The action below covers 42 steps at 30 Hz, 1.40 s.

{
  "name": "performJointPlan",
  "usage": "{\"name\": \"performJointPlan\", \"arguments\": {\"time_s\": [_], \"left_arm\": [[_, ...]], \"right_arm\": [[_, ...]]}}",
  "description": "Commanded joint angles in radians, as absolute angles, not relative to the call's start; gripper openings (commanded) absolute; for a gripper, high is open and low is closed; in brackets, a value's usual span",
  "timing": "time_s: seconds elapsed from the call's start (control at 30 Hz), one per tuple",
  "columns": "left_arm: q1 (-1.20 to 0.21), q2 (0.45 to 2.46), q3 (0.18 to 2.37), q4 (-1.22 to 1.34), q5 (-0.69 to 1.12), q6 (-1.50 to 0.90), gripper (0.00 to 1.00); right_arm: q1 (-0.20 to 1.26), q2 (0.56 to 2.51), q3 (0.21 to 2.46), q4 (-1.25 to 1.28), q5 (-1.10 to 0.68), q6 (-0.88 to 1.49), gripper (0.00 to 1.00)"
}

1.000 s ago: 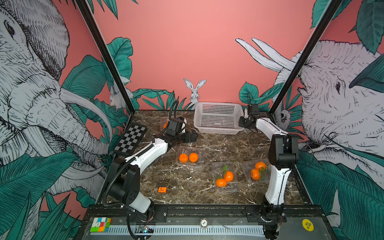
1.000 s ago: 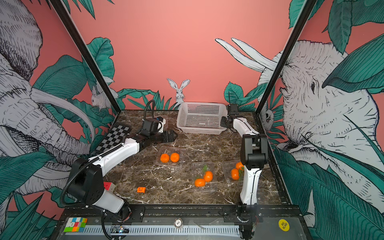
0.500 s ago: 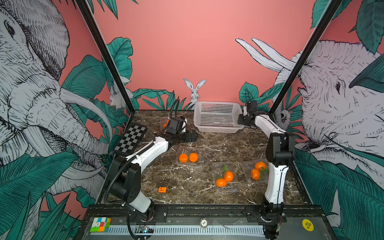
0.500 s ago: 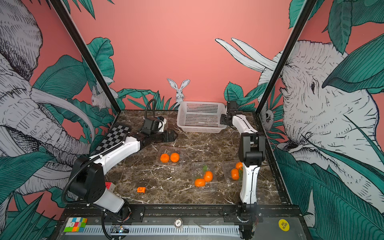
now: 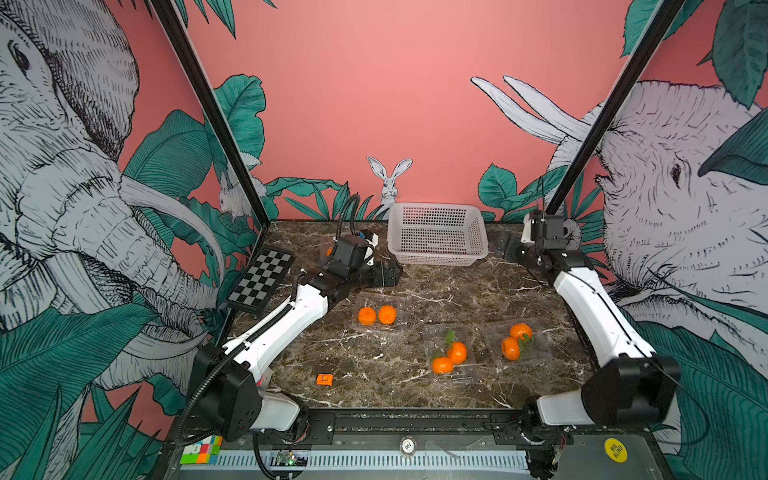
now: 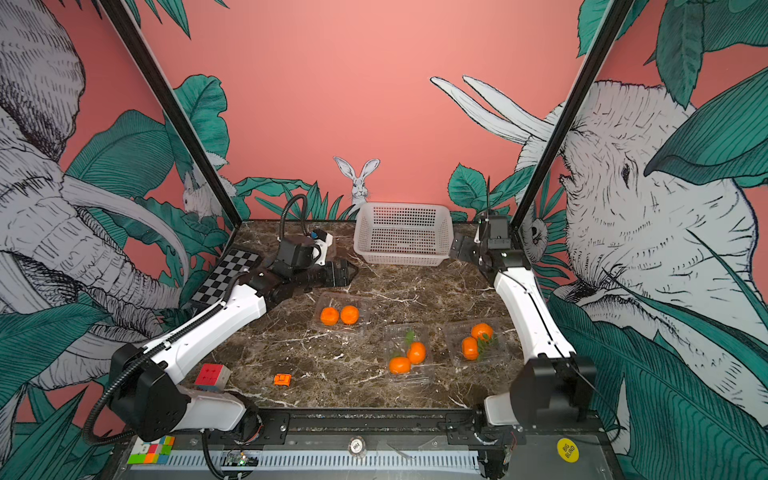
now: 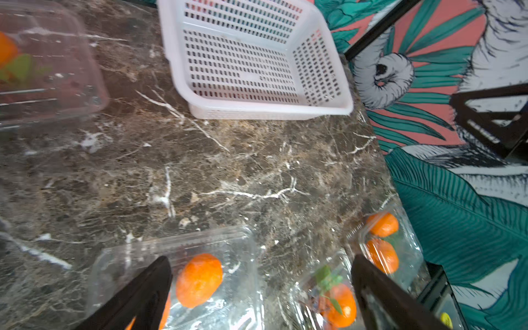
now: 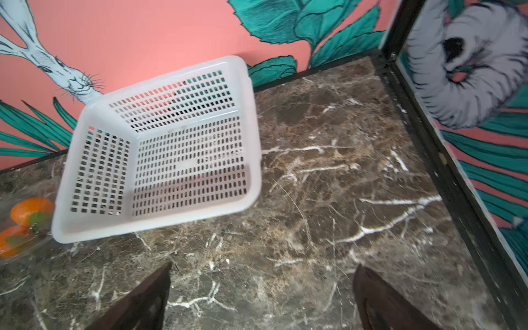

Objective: Take oranges out of containers
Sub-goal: Move the packing box to the center of the board.

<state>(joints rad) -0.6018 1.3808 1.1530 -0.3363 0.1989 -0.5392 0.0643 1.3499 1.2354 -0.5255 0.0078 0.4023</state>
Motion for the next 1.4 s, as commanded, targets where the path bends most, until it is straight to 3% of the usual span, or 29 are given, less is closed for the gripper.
{"name": "performJointPlan", "arguments": {"time_s": [0.0,0.23,0.47,0.7,1.1,1.37], "left_arm": [[-0.684,1.391,1.127,-0.33,0.195,-0.573,0.99],[-0.842,1.454,1.124,-0.255,0.197,-0.618,0.99],[-0.903,1.47,1.064,-0.21,0.226,-0.667,0.99],[-0.907,1.459,1.024,-0.21,0.229,-0.673,0.99],[-0.907,1.48,1.015,-0.223,0.293,-0.68,0.99],[-0.904,1.465,0.994,-0.246,0.281,-0.686,0.99]], "right_arm": [[0.032,1.224,1.04,-0.641,0.101,0.492,0.98],[-0.054,0.971,0.764,-0.756,0.076,0.542,0.99],[-0.056,0.815,0.691,-0.821,0.112,0.621,0.99],[-0.056,0.814,0.619,-0.842,0.072,0.714,0.99],[0.001,0.772,0.446,-0.564,-0.101,0.989,0.99],[0.122,0.988,0.505,-0.263,-0.103,1.182,0.98]]}}
